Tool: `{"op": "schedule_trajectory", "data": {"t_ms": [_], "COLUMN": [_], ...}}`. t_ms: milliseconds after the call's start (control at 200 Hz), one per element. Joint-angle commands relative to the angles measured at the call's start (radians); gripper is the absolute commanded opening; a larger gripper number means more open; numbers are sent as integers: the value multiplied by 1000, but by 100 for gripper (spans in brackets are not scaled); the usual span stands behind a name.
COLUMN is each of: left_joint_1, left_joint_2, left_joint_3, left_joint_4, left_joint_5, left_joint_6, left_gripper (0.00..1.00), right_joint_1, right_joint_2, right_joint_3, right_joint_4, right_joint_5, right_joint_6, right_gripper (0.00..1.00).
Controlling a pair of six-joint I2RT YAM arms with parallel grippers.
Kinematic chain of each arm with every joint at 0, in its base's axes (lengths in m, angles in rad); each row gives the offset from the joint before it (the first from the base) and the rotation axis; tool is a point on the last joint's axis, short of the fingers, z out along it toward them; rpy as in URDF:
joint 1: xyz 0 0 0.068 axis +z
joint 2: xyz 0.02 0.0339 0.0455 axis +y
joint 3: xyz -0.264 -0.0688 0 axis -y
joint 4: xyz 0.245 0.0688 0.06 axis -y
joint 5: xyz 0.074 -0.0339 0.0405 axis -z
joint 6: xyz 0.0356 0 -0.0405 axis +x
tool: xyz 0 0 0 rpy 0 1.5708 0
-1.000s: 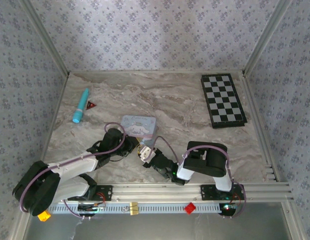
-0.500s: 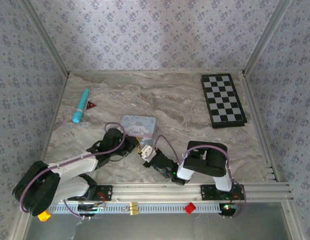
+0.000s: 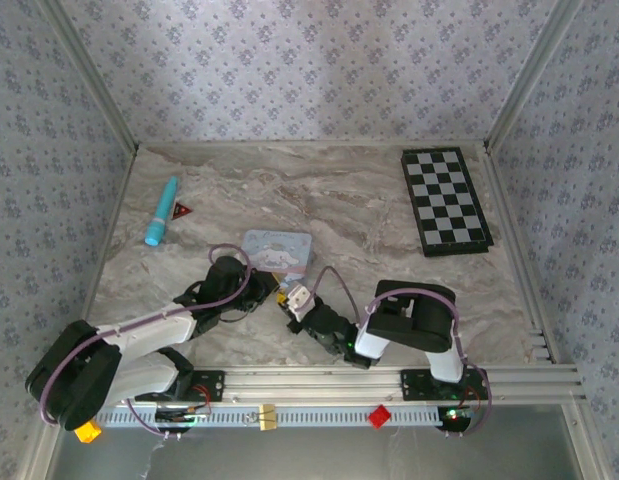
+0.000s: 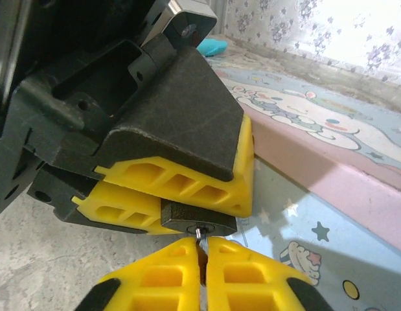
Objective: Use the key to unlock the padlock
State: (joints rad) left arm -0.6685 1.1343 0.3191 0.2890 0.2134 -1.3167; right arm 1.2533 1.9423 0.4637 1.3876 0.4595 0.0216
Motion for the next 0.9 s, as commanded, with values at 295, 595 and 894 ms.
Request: {"op": "schedule_trajectory", "data": {"t_ms": [295,595,894], "left_joint_1": [-26,-37,-36], "left_joint_2": [110,189,230], "left_joint_3": [85,132,149], "left_joint_4": [125,147,147], "left_joint_5": [36,30,32], "left_joint_6": [32,61,62], "left_gripper": [0,2,33], "right_joint_1": [-161,-232,-233], "right_joint_2": [-68,-43,-64], "right_joint_3": [-54,-86,-112], "right_joint_4": [-168,-113,-131], "right_joint_5": [-223,-309,-262], "right_joint_6": [471,591,595], "right_gripper": [0,0,0]}}
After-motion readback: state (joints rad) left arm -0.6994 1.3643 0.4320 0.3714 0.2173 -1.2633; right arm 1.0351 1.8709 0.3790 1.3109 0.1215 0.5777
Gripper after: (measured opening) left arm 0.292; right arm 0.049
